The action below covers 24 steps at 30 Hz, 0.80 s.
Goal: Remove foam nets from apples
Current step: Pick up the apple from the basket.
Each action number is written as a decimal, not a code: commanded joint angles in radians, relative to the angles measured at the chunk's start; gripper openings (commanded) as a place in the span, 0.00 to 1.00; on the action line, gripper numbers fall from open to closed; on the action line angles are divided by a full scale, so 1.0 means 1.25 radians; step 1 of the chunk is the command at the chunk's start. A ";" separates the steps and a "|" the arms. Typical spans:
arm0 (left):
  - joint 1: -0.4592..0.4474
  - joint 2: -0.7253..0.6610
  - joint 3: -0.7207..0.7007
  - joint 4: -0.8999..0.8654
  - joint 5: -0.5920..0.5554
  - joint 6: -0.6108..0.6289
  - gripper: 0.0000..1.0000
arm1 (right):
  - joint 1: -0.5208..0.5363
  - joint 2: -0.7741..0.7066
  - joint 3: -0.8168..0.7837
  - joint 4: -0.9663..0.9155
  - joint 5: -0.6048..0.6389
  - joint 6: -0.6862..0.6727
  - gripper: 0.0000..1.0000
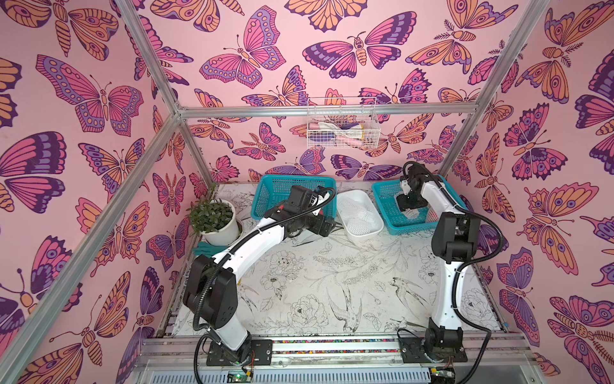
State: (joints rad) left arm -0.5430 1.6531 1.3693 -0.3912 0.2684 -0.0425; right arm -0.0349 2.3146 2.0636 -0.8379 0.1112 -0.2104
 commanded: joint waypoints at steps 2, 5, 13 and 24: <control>-0.002 -0.016 -0.022 -0.009 0.025 -0.007 0.96 | 0.002 -0.054 -0.028 0.014 -0.055 -0.018 0.59; -0.003 -0.016 -0.023 -0.011 0.035 -0.013 0.96 | 0.003 -0.069 -0.045 0.008 -0.072 -0.019 0.57; -0.004 0.027 0.047 -0.077 0.023 -0.028 0.97 | 0.003 -0.222 -0.210 0.132 -0.125 -0.022 0.55; -0.018 0.047 0.171 -0.138 0.102 -0.052 0.96 | 0.003 -0.515 -0.490 0.317 -0.267 -0.017 0.55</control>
State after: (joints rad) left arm -0.5529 1.7187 1.5513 -0.5327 0.3500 -0.0845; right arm -0.0349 1.7420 1.5116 -0.5247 -0.1207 -0.2283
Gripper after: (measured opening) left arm 0.957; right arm 0.667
